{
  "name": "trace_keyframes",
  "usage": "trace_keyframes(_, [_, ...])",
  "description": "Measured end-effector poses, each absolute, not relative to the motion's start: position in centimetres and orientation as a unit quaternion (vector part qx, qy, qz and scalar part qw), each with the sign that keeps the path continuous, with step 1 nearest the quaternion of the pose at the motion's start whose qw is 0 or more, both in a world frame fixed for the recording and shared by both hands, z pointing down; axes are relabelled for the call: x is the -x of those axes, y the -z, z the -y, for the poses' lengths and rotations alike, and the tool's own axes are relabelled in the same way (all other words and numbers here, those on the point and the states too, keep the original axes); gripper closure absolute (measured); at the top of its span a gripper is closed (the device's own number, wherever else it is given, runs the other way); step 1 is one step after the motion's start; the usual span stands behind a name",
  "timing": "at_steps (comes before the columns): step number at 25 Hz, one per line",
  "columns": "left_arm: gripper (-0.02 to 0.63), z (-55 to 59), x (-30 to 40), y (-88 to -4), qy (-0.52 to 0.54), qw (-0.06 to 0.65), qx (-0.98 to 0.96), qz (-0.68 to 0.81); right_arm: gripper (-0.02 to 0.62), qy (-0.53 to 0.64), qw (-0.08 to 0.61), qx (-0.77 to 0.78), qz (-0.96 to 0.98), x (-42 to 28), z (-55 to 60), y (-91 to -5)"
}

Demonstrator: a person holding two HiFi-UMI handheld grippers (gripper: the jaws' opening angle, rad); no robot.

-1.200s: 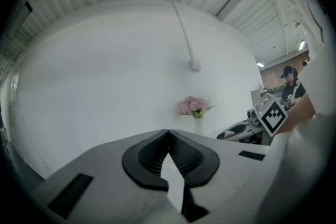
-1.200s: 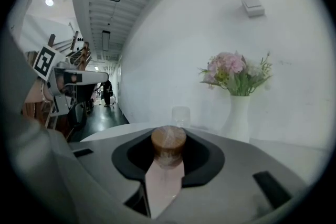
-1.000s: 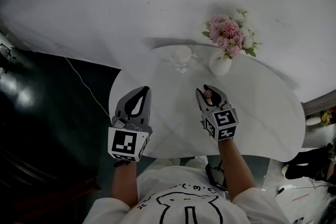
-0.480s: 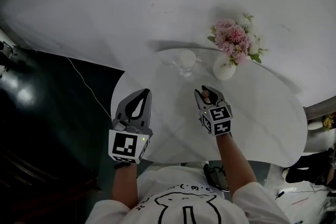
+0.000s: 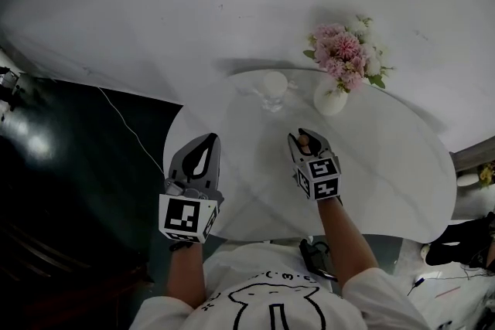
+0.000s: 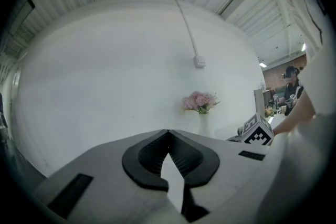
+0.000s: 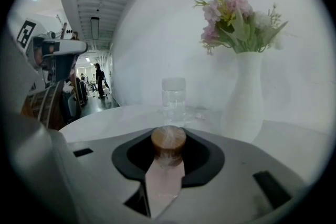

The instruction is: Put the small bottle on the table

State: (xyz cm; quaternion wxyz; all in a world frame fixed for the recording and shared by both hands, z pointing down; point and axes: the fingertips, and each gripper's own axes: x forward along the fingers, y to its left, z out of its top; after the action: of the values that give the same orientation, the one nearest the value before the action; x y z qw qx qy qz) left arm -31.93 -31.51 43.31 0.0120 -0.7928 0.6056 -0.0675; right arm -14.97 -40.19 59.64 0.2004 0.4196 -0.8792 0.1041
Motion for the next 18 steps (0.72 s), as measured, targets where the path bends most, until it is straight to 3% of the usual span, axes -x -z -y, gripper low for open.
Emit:
trace_keyframes(15, [0.603,30.8,31.6,-44.0,0.064,0.006,0.799,-0.598,0.477,-0.110,0.203,-0.416,0.879,15.5,39.6,-60.7])
trace_keyframes(16, [0.601,30.6,31.5,-44.0,0.064,0.006,0.800,-0.596,0.427,-0.120,0.200,-0.415,0.879,15.6,39.5,-60.7])
trace_keyframes(17, [0.601,30.5,31.4,-44.0,0.064,0.006,0.802,-0.595,0.307,-0.127,0.198,-0.417,0.878,15.6,39.4,-60.8])
trace_keyframes(18, [0.601,30.4,31.4,-44.0,0.064,0.007,0.803,-0.593,0.259,-0.129,0.197,-0.421,0.876,15.5,39.3,-60.7])
